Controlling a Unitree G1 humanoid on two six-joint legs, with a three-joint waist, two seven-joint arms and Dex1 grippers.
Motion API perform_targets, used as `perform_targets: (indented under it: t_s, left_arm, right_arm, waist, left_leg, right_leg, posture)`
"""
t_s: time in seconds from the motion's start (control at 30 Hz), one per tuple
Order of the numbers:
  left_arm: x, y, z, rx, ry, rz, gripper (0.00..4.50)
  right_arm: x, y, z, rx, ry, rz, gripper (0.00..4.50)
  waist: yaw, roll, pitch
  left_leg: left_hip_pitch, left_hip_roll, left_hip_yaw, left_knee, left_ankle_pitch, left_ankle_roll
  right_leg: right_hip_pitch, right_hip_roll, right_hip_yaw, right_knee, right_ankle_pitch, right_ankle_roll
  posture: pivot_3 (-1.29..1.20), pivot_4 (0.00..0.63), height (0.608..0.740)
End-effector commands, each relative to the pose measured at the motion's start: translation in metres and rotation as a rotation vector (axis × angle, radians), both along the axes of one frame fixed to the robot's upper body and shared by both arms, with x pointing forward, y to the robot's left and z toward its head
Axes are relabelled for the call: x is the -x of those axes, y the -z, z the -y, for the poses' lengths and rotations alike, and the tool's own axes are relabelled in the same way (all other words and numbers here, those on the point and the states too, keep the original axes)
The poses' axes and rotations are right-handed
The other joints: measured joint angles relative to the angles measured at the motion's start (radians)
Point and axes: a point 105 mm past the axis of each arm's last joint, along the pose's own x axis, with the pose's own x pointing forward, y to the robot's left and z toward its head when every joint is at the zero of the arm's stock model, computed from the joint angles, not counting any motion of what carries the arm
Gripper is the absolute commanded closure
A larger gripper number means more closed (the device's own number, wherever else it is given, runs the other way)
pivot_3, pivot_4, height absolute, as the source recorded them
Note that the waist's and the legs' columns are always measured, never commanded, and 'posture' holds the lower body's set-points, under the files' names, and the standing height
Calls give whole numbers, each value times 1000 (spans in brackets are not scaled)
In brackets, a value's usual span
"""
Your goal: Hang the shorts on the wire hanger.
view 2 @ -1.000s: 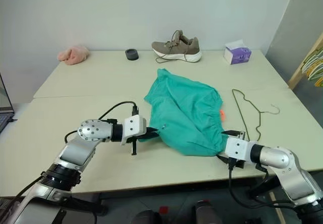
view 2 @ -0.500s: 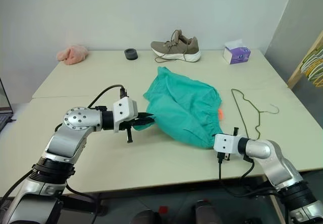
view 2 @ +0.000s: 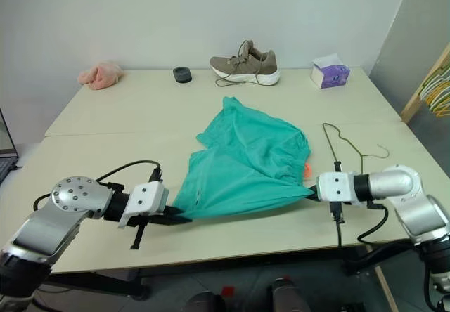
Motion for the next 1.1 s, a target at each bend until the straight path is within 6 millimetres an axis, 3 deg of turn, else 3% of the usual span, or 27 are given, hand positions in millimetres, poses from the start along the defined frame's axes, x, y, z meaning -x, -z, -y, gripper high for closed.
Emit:
perform_targets:
  t_s: [0.03,0.07,0.17,0.3,0.37,0.43,0.53,0.63,0.67,0.73,0.77,0.83,0.9,0.93,0.97,1.0,1.07,1.1]
  left_arm:
    - [11,-31,1,73,-40,-120,4500]
    - [3,-35,2,95,-68,-109,4500]
    - [-49,-45,7,159,-195,6,4500]
    - [-157,-77,8,221,-473,301,4500]
    - [-209,-108,-2,214,-674,501,4500]
    - [-240,-152,-20,212,-878,711,4500]
    - [-245,-222,-43,243,-1030,981,4500]
    - [-203,-342,-66,293,-1088,1463,4500]
    - [-186,-368,-66,246,-1042,1621,4500]
    - [-165,-390,-61,118,-900,1832,4500]
    - [-160,-392,-59,77,-846,1878,4500]
    - [-159,-376,-59,-54,-703,1913,4500]
    - [-171,-333,-69,-181,-601,1816,4500]
    - [-180,-299,-78,-218,-581,1715,4500]
    - [-184,-276,-84,-235,-573,1647,4500]
    - [-189,-234,-91,-258,-557,1514,4500]
    - [-186,-158,-99,-267,-539,1257,4500]
    - [-177,-117,-101,-257,-538,1104,4500]
  right_arm:
    - [6,-28,16,48,2,-106,4458]
    - [0,-33,15,22,21,-125,4458]
    - [-43,-54,13,-84,148,-99,4458]
    - [-129,-97,16,-160,411,136,4458]
    - [-162,-133,11,-141,525,364,4458]
    - [-181,-176,0,-107,593,633,4458]
    - [-185,-234,-25,-67,576,1003,4458]
    - [-151,-320,-68,-203,430,1437,4458]
    - [-138,-336,-77,-245,377,1531,4458]
    - [-123,-347,-82,-312,304,1625,4458]
    - [-120,-345,-82,-333,279,1641,4458]
    - [-123,-320,-82,-327,196,1636,4458]
    - [-140,-266,-78,-281,154,1512,4458]
    - [-150,-228,-76,-255,147,1412,4458]
    - [-154,-203,-74,-240,143,1346,4458]
    - [-159,-170,-73,-224,141,1253,4458]
    - [-159,-116,-73,-190,123,1112,4458]
    - [-156,-91,-74,-182,112,1031,4458]
  waist:
    - [3,2,2]
    - [6,3,2]
    - [12,4,3]
    - [10,4,2]
    - [3,4,2]
    - [-4,4,2]
    - [-39,5,-1]
    - [-66,5,0]
    - [-79,5,0]
    - [-97,5,-1]
    - [-101,5,-1]
    - [-101,5,-2]
    - [-97,6,-3]
    - [-96,6,-3]
    - [-94,6,-3]
    - [-94,6,-3]
    - [-97,5,0]
    - [-101,6,-1]
  left_leg:
    - [1,0,0,0,0,0]
    - [1,0,0,0,0,0]
    - [5,-1,-1,1,1,1]
    - [2,-7,0,2,2,3]
    - [-1,-7,1,2,2,3]
    - [-16,-5,3,3,3,2]
    - [-39,0,7,1,6,-7]
    - [-51,-2,14,-1,6,-11]
    - [-59,-2,18,-2,5,-12]
    - [-69,-2,22,-10,5,-12]
    - [-65,-3,23,-14,6,-13]
    - [-56,-2,24,-16,5,-13]
    - [-45,-2,26,-17,5,-13]
    - [-38,-2,27,-19,4,-13]
    - [-29,-2,29,-16,2,-11]
    - [-20,-2,32,-15,1,-9]
    - [-3,-3,34,-13,2,-4]
    - [-2,-2,33,-13,4,-2]
  right_leg:
    - [0,0,0,0,0,0]
    - [0,0,0,0,0,0]
    - [3,4,-2,1,2,-3]
    - [1,8,-2,0,6,-3]
    - [-1,8,-2,0,9,-7]
    - [-17,8,1,2,10,-7]
    - [-43,0,3,5,10,-5]
    - [-64,-5,3,8,6,0]
    - [-75,-5,3,10,6,0]
    - [-89,-6,4,10,6,-1]
    - [-87,-8,2,10,6,-1]
    - [-79,-9,0,10,6,0]
    - [-62,-10,0,-1,-1,-2]
    - [-52,-11,0,-1,-2,-1]
    - [-44,-11,0,0,-2,-1]
    - [-34,-10,-1,1,-1,-2]
    - [-17,-10,0,2,1,-1]
    - [-17,-9,2,1,6,-1]
  posture:
    - [-113,97,740]
    - [-110,96,740]
    - [-111,89,740]
    - [-120,77,740]
    - [-124,67,740]
    - [-125,57,740]
    - [-132,50,740]
    - [-127,51,740]
    - [-126,53,740]
    - [-124,56,740]
    - [-121,56,740]
    - [-93,63,740]
    - [-87,64,740]
    - [-82,65,740]
    - [-82,65,740]
    - [-73,69,740]
    - [-72,70,740]
    - [-64,74,740]
